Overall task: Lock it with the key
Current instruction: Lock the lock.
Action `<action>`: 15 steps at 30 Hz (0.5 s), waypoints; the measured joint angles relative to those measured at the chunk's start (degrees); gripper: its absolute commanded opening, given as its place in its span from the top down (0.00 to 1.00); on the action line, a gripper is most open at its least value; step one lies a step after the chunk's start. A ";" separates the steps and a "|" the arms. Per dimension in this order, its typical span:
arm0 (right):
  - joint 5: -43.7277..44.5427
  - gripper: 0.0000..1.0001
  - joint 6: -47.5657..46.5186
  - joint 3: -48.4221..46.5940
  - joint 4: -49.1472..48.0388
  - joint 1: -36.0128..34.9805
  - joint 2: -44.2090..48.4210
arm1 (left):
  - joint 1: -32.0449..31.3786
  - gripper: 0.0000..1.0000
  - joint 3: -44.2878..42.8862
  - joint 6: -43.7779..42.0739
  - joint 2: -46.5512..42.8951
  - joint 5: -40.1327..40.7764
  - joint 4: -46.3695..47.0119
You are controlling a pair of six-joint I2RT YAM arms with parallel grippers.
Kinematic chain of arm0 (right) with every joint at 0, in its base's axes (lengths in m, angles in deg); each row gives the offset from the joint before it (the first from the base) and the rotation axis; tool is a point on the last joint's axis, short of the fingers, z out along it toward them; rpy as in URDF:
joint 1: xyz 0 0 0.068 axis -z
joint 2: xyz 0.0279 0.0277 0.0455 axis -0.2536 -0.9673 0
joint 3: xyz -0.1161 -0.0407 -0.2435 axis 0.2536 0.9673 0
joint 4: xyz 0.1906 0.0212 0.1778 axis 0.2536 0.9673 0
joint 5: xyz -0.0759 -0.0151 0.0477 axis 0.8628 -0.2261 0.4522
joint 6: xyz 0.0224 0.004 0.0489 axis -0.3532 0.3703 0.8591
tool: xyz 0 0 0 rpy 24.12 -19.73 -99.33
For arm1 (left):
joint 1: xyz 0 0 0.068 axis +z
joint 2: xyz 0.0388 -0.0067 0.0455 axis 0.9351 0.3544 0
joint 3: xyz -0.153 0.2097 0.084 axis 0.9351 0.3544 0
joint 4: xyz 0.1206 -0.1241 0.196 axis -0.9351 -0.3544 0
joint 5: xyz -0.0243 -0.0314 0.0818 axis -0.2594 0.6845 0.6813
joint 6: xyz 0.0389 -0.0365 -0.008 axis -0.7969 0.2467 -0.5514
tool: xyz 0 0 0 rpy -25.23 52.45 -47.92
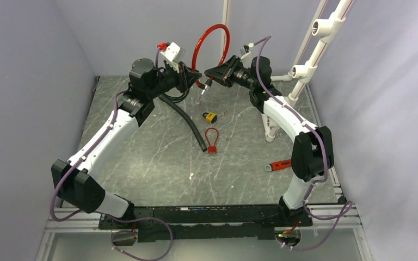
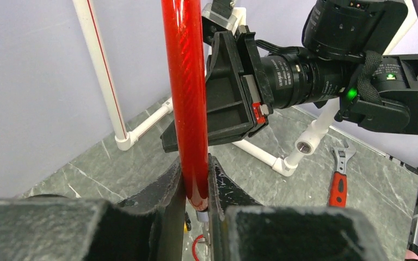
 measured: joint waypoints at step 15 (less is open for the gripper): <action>-0.85 1.00 -0.81 0.00 -1.42 -0.50 0.00 | 0.31 0.72 -6.84 1.22 6.36 -4.57 -11.30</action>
